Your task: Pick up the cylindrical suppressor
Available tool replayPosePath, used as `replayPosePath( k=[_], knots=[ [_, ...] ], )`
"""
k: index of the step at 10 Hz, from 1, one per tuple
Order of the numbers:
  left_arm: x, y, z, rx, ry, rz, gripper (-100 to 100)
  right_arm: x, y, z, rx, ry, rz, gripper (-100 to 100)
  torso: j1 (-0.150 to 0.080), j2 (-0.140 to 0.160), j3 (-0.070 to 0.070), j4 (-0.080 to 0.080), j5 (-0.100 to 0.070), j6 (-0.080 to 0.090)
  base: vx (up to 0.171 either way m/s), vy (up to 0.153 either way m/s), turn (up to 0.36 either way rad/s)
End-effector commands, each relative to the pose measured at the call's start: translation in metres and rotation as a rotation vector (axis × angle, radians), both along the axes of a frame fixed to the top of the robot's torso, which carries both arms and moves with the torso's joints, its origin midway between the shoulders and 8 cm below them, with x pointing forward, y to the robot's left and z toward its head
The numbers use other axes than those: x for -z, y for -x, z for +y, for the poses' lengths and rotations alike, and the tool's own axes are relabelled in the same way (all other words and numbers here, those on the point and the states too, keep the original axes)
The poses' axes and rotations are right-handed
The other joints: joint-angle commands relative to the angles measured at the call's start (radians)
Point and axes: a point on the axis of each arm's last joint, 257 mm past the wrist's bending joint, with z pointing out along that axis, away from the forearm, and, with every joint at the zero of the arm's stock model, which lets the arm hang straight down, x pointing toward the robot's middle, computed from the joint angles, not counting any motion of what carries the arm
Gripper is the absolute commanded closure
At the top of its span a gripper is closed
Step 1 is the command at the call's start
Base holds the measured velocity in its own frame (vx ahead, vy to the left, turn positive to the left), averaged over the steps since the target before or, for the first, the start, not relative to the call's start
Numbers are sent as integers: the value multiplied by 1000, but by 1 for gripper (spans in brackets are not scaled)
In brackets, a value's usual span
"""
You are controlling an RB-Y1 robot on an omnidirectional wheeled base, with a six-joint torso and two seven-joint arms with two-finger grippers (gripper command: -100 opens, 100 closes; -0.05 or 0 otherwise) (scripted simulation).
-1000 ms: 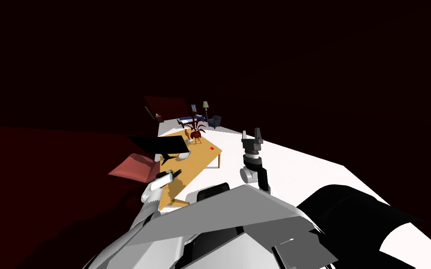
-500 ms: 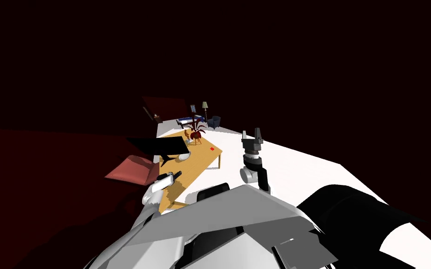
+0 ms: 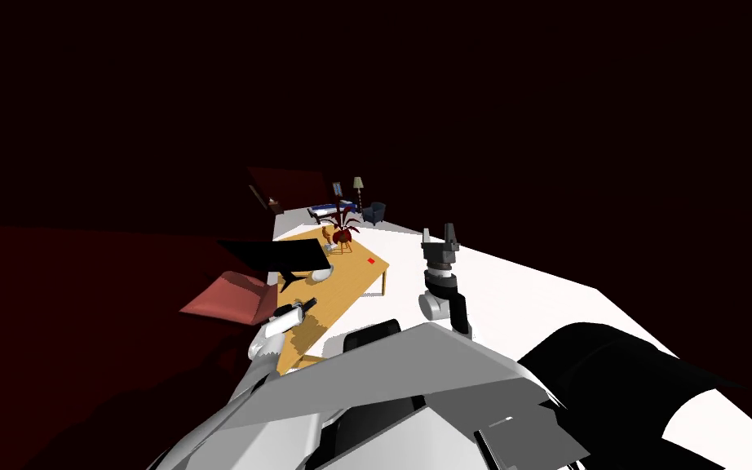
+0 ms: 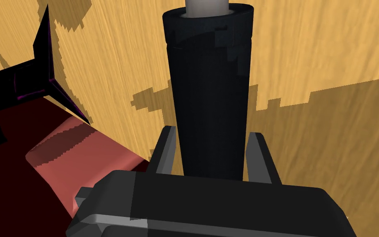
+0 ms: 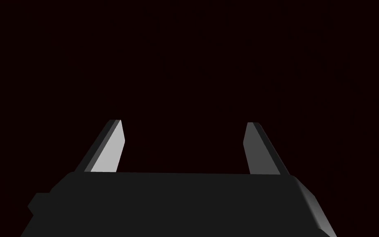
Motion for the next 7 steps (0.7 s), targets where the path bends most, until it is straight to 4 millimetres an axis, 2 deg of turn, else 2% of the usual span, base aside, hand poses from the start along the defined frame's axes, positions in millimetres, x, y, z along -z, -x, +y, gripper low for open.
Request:
replayPosePath(
  k=[1, 2, 3, 4, 6, 7],
  knots=[
    [0, 0, 0, 0, 0, 0, 100, 0, 0, 0, 0, 0, 0, 0, 0, 0, 0, 0, 0, 0, 0, 0, 0],
    [0, 0, 0, 0, 0, 1, 100, 0, 0, 0, 0, 0, 0, 0, 0, 0, 0, 0, 0, 0, 0, 0, 0],
    [0, 0, 0, 0, 0, 1, 0, 0, 0, 0, 0, 0, 0, 0, 0, 1, 0, 0, 0, 0, 0, 0, 0],
    [-9, -6, 3, -4, -1, 1, 100, 0, 0, 0, 0, 0, 0, 0, 0, 1, 1, 1, 0, 0, -61, -32, -39],
    [-11, -8, 3, -4, -2, -4, 100, 0, 0, 0, 0, 0, 0, 0, -4, 7, 4, 2, -1, 0, -78, -27, -27],
    [-11, -8, 3, -4, 0, -1, 0, 0, 0, 0, 0, 0, 0, 0, -3, 5, 3, 2, -1, 0, -8, -4, 3]
  ],
)
